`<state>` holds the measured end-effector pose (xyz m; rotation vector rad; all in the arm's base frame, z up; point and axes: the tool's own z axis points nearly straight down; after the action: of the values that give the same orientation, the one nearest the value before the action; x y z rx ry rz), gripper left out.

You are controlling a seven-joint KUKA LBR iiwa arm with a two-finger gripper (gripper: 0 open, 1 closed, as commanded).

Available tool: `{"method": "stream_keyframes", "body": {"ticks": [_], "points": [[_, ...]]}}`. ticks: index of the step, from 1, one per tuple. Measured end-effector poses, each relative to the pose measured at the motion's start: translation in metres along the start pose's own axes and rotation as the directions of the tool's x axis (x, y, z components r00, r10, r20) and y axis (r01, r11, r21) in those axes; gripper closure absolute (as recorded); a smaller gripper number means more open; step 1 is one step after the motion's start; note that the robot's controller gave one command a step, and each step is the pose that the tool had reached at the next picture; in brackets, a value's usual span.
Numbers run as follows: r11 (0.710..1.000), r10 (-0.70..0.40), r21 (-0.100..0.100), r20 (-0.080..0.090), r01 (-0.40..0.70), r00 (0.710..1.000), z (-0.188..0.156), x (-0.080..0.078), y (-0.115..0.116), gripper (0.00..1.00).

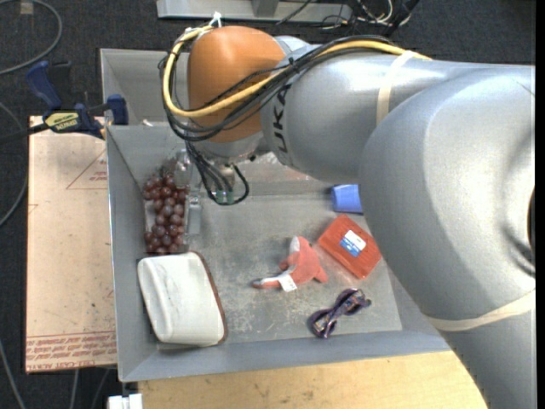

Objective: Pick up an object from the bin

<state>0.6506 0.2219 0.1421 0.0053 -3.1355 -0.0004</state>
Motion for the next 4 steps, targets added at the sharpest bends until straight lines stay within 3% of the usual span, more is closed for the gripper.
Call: {"method": "stream_keyframes", "body": {"ticks": [1, 2, 3, 4], "points": [[1.000, 0.002, -0.001, 0.007, -0.002, 1.000, -0.005, -0.002, -0.001, 0.00], [0.993, -0.120, -0.002, 0.013, 0.120, 0.993, 0.019, 0.000, 0.006, 0.00], [0.917, -0.398, 0.000, 0.010, 0.399, 0.917, 0.037, 0.006, 0.012, 0.00], [0.834, -0.552, 0.004, 0.015, 0.552, 0.834, 0.049, 0.016, 0.018, 0.00]]}}
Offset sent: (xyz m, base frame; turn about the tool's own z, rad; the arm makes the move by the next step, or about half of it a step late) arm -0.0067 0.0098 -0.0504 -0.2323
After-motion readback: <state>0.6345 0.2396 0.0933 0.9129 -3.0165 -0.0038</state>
